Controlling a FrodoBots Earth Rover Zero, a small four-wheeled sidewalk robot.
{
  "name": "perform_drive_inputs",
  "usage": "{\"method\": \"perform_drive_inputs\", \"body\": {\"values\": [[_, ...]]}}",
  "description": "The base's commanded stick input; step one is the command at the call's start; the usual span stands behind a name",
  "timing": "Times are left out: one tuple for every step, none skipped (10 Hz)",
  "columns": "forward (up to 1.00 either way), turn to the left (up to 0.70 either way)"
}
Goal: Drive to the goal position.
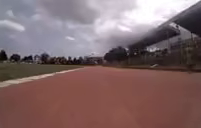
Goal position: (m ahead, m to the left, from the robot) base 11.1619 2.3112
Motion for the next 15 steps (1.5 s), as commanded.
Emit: {"method": "perform_drive_inputs", "body": {"values": [[0.45,0.00],[0.45,0.00],[0.45,0.00],[0.45,0.00],[0.45,0.00],[0.45,0.00],[0.45,0.00],[0.45,0.00],[0.45,0.00],[0.45,0.00],[0.45,0.00],[0.45,0.00],[0.45,0.00],[0.45,0.00],[0.45,0.00]]}}
